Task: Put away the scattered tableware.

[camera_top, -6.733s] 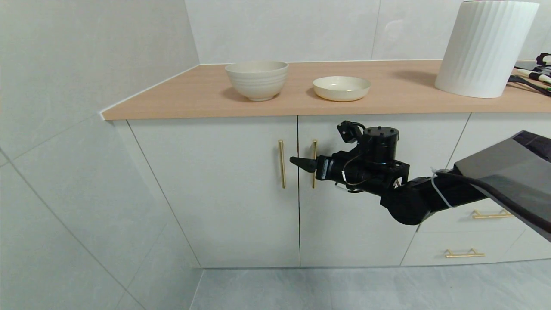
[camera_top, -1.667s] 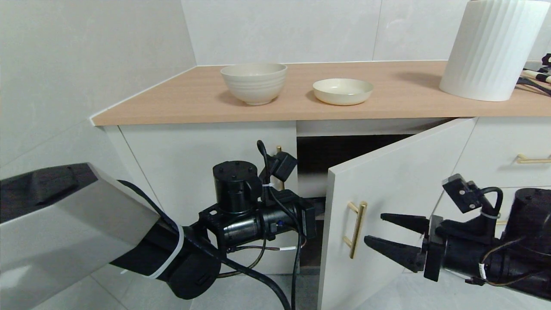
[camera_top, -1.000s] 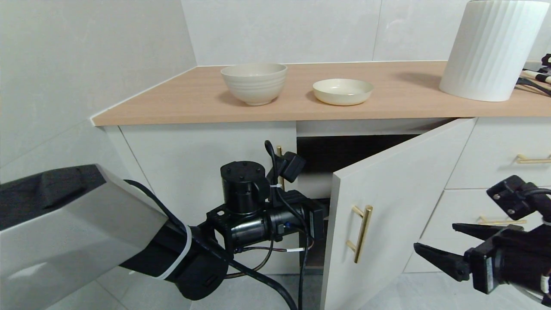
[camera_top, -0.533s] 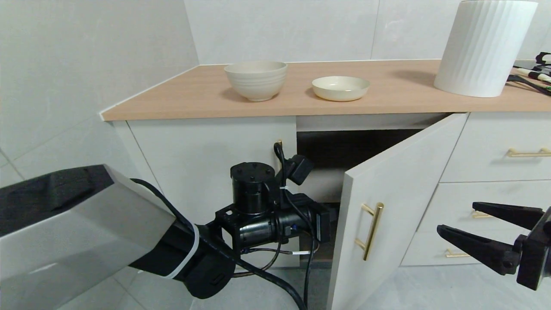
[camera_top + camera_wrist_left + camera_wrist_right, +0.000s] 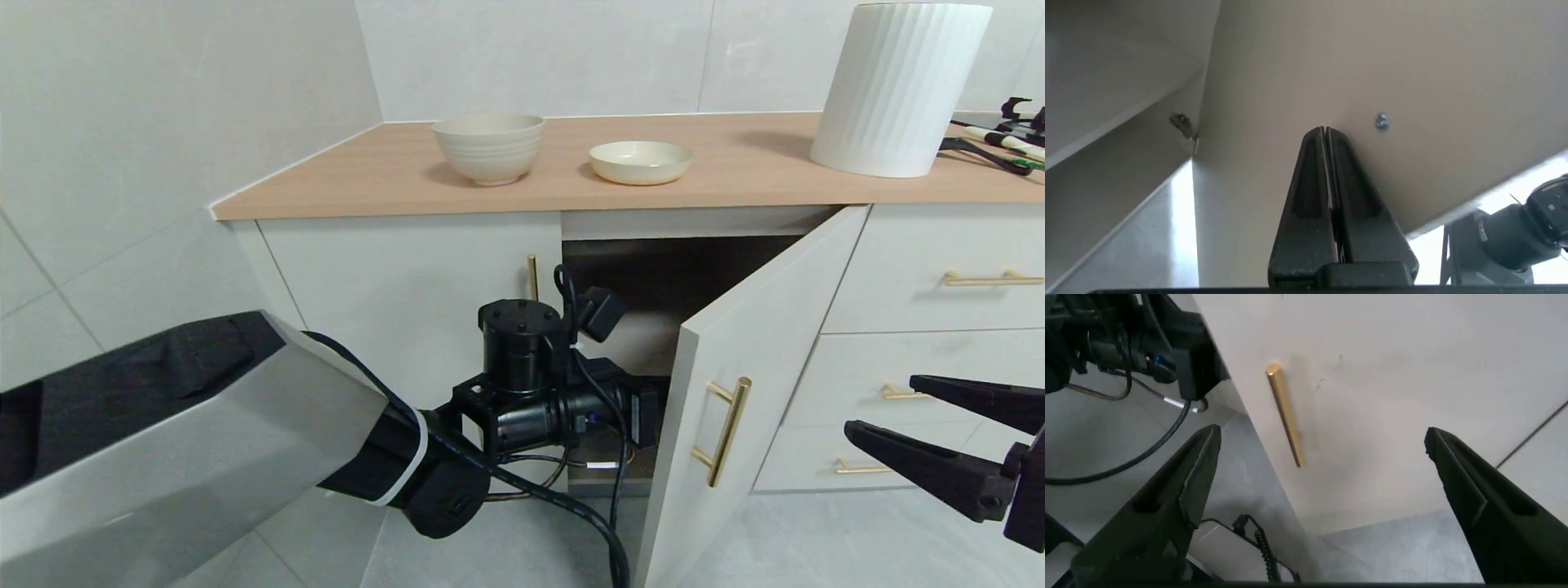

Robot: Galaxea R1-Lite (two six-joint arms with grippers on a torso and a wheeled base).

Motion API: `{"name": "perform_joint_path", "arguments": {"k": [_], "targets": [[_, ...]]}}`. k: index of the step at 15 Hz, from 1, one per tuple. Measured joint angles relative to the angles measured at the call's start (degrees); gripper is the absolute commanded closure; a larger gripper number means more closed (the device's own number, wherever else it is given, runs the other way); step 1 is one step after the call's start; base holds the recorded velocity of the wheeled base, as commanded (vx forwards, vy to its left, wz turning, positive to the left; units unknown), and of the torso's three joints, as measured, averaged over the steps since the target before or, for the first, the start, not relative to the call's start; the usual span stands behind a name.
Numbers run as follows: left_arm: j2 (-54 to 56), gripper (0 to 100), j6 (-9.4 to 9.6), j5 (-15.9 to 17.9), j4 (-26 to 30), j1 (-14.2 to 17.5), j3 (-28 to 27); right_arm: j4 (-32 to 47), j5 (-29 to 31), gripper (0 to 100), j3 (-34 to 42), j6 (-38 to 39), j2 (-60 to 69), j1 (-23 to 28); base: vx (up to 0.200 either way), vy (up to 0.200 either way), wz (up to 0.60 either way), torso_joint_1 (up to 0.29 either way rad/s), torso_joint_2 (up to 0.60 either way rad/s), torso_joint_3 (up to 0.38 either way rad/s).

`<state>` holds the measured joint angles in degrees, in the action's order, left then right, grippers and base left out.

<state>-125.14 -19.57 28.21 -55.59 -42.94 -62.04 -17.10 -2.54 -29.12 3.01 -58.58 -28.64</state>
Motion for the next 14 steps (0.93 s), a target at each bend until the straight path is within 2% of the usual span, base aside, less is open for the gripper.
{"name": "perform_joint_path", "arguments": {"k": [3, 10, 14], "targets": [[-0.3, 100, -0.16, -0.4, 2.5, -0.6, -1.3, 0.0, 0.0, 0, 0.0, 0.0, 0.3, 0.0, -0.200, 0.000, 0.00, 0.009, 0.00, 0.004], [-2.1, 100, -0.28, -0.3, 8.0, -1.5, -7.8, -0.2, -1.4, 0, -1.0, 0.0, 1.6, 0.0, 0.000, 0.000, 0.00, 0.000, 0.00, 0.000], [-3.3, 100, -0.35, -1.6, 10.4, -2.7, -10.8, -0.1, -6.5, 0, -1.4, 0.2, 3.2, 0.0, 0.000, 0.000, 0.00, 0.000, 0.00, 0.000]]}}
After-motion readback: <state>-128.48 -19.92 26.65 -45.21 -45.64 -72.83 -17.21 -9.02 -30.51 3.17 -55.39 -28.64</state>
